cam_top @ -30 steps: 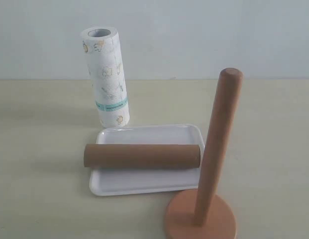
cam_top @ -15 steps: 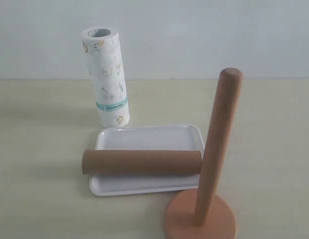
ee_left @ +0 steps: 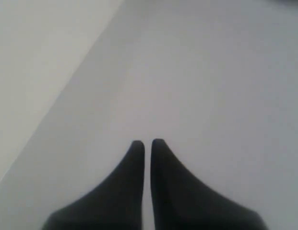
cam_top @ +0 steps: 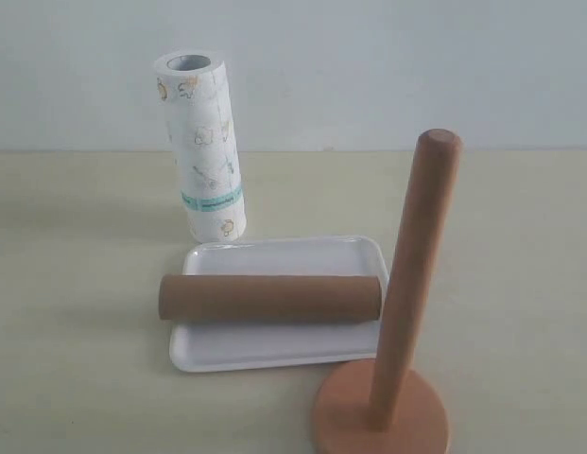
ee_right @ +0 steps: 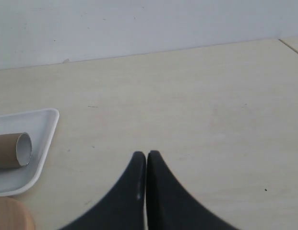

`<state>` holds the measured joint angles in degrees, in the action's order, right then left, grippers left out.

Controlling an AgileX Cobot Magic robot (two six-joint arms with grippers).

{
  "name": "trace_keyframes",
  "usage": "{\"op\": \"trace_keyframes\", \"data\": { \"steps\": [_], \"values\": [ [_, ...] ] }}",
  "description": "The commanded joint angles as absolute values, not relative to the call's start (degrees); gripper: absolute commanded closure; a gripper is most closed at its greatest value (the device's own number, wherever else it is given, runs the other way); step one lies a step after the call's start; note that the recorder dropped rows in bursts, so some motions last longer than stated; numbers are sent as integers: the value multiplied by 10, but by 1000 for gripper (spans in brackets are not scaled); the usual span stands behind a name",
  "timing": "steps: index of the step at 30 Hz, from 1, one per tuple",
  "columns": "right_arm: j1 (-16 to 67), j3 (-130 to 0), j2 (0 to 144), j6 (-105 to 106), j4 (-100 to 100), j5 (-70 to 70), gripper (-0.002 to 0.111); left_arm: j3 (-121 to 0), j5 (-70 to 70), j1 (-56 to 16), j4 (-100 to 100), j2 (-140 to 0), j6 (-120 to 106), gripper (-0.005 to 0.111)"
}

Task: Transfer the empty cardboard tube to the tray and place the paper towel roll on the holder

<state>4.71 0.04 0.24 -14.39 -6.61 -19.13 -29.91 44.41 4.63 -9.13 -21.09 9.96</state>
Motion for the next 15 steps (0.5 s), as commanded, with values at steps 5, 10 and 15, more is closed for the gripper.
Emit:
{"op": "trace_keyframes", "data": {
  "steps": [5,10,15],
  "values": [
    [45,0,0,-142,-68,-190,108,-333,383,48,-50,-481,136,103],
    [45,0,0,-142,-68,-190,108,-333,347,48,-50,-585,139,103],
    [45,0,0,-142,-68,-190,108,-333,355,48,-23,-706,146,103]
  ]
}}
